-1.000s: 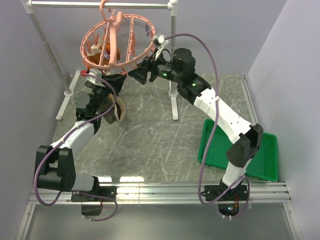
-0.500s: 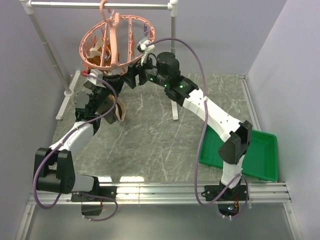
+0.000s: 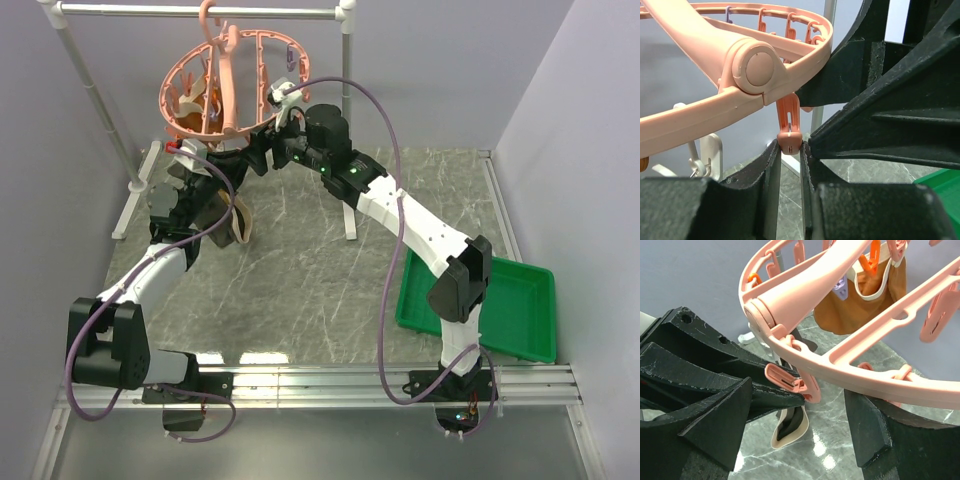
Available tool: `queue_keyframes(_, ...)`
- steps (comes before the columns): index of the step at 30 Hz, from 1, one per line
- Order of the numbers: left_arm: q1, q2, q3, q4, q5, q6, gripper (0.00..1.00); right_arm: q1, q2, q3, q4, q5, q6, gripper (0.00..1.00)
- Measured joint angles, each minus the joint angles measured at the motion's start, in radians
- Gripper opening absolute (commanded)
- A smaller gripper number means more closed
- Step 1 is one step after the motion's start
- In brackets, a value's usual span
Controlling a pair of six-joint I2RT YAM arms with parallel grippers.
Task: Clip the underwear to the hanger
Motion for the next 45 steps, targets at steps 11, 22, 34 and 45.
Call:
queue_keyframes(11,0.000,0.000,0.005,0.000,0.011,0.014,0.11,0.000,0.033,0.047,-0.009,0.004,-0.002,0.70)
queue_keyframes(22,0.004,0.000,0.011,-0.044,0.027,0.025,0.31,0.006,0.072,0.083,-0.011,0.010,0.035,0.27)
queue_keyframes(34,-0.002,-0.005,0.013,-0.072,0.035,0.049,0.46,-0.006,0.072,0.084,0.007,-0.002,0.108,0.04)
queue_keyframes(45,-0.003,-0.002,0.052,-0.113,0.021,0.039,0.14,-0.012,0.071,0.081,0.037,-0.016,0.145,0.04)
